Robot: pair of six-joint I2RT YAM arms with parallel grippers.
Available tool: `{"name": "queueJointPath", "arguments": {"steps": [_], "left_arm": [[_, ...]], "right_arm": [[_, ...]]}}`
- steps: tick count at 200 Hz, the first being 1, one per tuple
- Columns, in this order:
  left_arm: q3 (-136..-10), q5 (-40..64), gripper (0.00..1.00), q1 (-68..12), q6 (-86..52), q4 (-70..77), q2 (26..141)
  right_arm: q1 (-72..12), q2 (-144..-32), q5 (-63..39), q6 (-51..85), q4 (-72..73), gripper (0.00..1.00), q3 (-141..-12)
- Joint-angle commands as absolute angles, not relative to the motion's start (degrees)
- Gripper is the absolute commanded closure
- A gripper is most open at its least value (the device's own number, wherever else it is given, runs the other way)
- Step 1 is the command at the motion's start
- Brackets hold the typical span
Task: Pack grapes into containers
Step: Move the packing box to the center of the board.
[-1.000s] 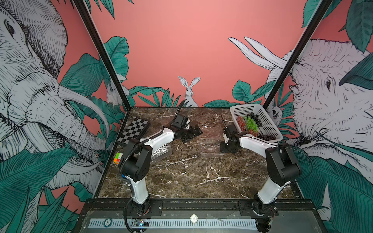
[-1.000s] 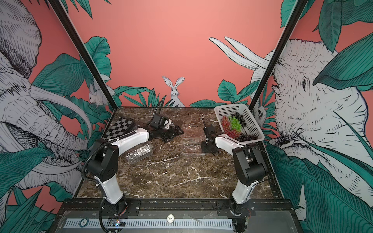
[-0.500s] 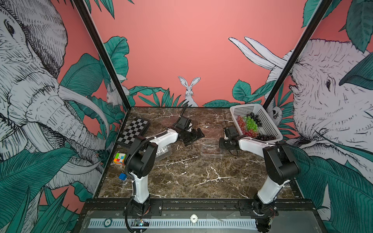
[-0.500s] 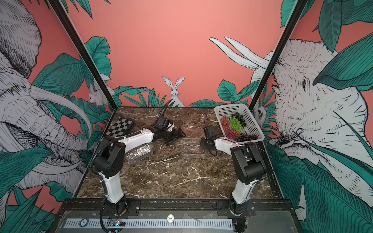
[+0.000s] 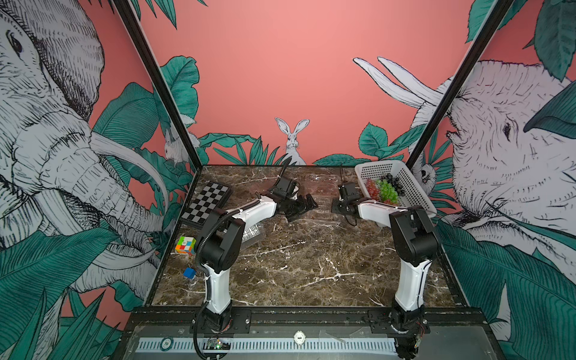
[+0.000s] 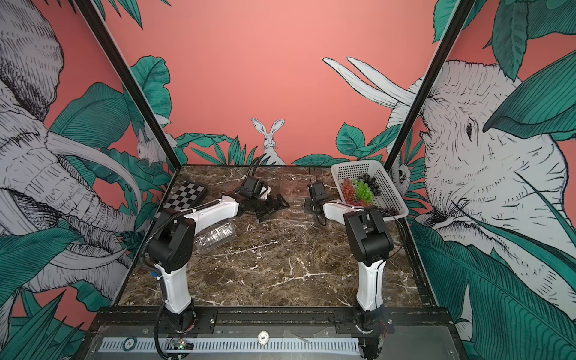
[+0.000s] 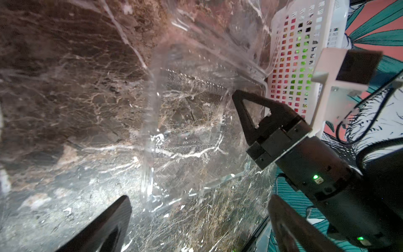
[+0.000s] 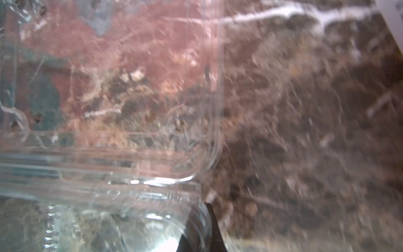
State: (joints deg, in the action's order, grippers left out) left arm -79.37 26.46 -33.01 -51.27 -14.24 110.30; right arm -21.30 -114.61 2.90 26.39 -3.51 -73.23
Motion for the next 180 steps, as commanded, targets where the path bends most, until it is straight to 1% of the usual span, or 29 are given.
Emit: {"name": "queueJointPath", "arguments": {"steps": [1, 13, 29, 37, 54, 74, 96, 137, 157, 180], "left_arm": [[-81.34, 27.27, 0.00, -33.27, -51.34, -15.35, 110.74], [-81.64, 27.34, 0.00, -33.22, -51.33, -15.32, 111.17], [-82.19, 27.67, 0.00, -33.21, -51.17, -15.21, 111.86], [-82.53, 27.96, 0.00, -33.20, -51.15, -15.05, 112.33], [-83.41, 28.45, 0.00, -33.13, -51.06, -15.19, 113.40], [-84.59, 29.04, 0.00, -33.05, -51.32, -15.25, 114.68], [-85.55, 29.44, 0.00, -32.96, -51.41, -15.23, 115.29], [-84.76, 29.47, 0.00, -32.68, -51.07, -15.27, 114.01], [-83.64, 29.44, 0.00, -32.42, -50.33, -15.41, 112.41], [-83.62, 28.63, 0.00, -32.19, -48.40, -16.95, 110.40]], "right_arm": [[-20.92, -116.95, 2.17, 21.37, -3.05, 0.93, -77.64], [-20.45, -117.89, 1.52, 20.67, -4.23, 0.92, -78.87], [-19.53, -118.92, -1.90, 20.13, -4.13, 0.85, -79.96], [-19.19, -119.44, -2.78, 20.09, -5.04, 0.84, -80.89], [-18.75, -119.95, -2.66, 19.72, -7.30, 0.83, -82.45], [-18.29, -120.23, -3.08, 19.30, -8.84, 0.77, -83.83], [-18.02, -120.32, -3.42, 19.12, -10.82, 0.75, -85.25], [-17.67, -118.99, -4.09, 19.02, -14.51, 0.55, -88.24], [-17.49, -117.02, -4.21, 18.99, -15.77, 0.43, -88.91], [-17.30, -113.73, -3.86, 18.39, -17.50, 0.34, -89.25]]}}
